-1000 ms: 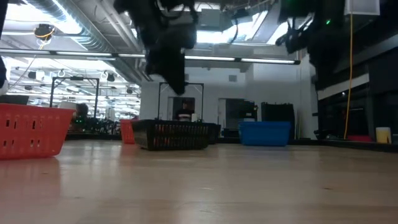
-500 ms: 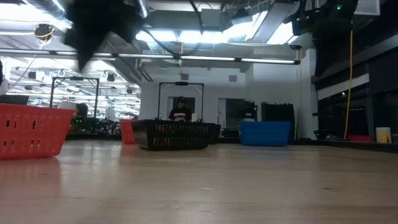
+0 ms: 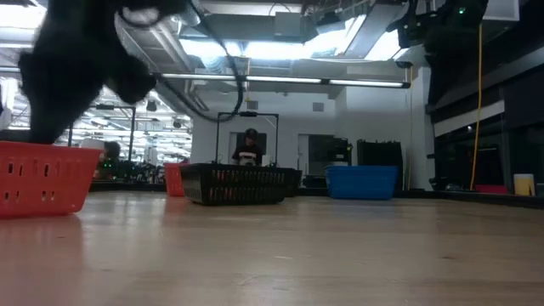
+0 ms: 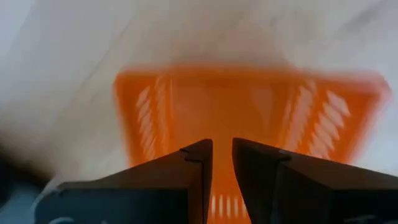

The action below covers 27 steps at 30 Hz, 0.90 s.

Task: Stack baskets by color
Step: Stack the orange basket on top of the other orange baskets

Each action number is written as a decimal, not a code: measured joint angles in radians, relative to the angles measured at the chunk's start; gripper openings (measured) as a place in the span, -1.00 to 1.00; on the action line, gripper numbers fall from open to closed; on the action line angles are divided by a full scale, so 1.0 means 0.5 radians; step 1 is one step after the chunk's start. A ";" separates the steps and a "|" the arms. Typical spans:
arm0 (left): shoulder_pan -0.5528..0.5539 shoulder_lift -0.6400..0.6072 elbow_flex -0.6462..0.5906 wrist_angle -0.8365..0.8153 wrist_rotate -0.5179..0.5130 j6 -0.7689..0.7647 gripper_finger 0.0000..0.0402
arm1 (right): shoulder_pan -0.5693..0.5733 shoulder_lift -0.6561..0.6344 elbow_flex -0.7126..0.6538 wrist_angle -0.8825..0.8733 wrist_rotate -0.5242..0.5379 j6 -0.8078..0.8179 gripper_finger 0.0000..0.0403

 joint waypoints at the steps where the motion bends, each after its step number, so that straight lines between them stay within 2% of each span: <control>1: 0.014 0.007 -0.060 0.098 -0.018 0.001 -0.73 | 0.000 0.000 0.000 0.000 0.000 -0.001 -0.42; 4: 0.067 0.003 -0.186 0.261 -0.066 0.006 -0.73 | 0.000 0.000 0.000 0.000 0.000 -0.002 -0.42; 8: 0.191 0.005 -0.276 0.297 -0.179 0.117 -0.73 | 0.000 0.000 0.000 0.000 0.000 -0.030 -0.42; 12: 0.405 0.005 -0.283 0.280 -0.431 0.410 -0.73 | 0.000 0.000 0.000 0.000 0.000 -0.049 -0.42; 16: 0.672 0.005 -0.263 0.325 -0.574 0.750 -0.73 | 0.000 0.000 0.000 0.000 0.000 -0.046 -0.42; 22: 0.989 0.005 -0.263 0.694 -0.559 1.181 -0.73 | 0.000 0.001 0.000 0.000 0.000 -0.046 -0.42; 27: 1.072 0.005 -0.263 1.156 -0.469 1.400 -0.73 | -0.001 0.001 0.000 0.000 0.000 -0.047 -0.42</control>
